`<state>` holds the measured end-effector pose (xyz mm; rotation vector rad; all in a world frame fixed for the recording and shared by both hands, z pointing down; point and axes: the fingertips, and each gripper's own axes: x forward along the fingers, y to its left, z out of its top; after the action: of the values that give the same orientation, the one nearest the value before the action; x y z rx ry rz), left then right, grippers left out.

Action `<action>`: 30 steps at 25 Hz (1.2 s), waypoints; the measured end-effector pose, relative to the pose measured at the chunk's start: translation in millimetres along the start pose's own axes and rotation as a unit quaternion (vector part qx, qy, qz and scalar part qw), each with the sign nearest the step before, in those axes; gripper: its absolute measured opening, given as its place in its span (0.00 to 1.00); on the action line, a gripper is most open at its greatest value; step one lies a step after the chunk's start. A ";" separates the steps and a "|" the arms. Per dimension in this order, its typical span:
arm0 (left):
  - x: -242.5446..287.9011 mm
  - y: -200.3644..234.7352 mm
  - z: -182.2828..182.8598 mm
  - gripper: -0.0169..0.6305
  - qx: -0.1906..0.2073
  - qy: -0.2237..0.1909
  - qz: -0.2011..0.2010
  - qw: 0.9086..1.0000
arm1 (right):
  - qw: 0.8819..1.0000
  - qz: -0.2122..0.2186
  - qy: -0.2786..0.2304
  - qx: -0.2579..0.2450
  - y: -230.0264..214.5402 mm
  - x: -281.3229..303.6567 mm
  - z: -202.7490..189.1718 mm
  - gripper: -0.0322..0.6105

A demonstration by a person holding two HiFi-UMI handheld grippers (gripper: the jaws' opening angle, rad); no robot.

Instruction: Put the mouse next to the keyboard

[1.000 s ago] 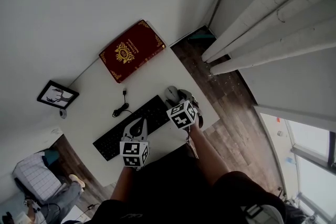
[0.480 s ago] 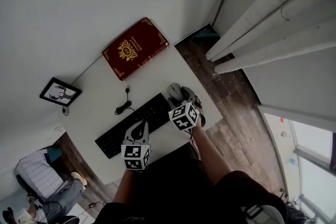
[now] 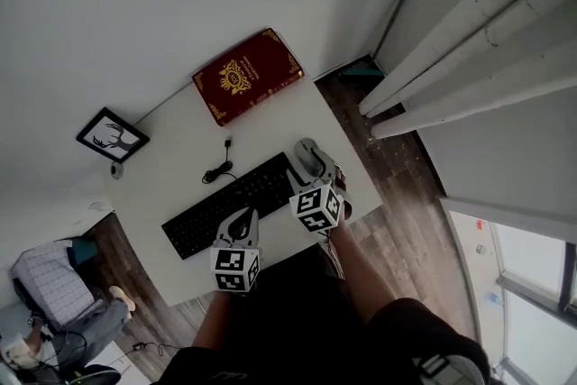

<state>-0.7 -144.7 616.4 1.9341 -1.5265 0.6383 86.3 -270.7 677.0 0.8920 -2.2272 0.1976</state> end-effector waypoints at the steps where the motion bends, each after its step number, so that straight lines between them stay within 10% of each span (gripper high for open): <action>1: -3.9 -1.2 -2.4 0.03 -0.001 -0.002 0.002 1.000 | 1.000 0.003 -0.004 -0.005 4.6 -2.9 1.3 0.53; 7: -22.8 -5.8 -11.8 0.03 -0.004 -0.016 0.013 1.000 | 0.999 0.009 -0.023 -0.028 25.8 -18.0 5.1 0.49; 13: -36.6 -20.9 -21.0 0.03 -0.012 -0.029 0.015 0.999 | 0.996 0.025 -0.066 -0.061 50.1 -49.6 9.9 0.13; 30: -117.4 -92.3 -105.4 0.03 -0.093 -0.097 0.083 0.988 | 0.975 0.038 -0.162 -0.149 125.7 -178.0 -33.1 0.08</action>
<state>61.2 26.1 597.0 1.7826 -1.8132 0.3691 112.6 -67.4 595.9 0.7136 -2.5061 -0.2610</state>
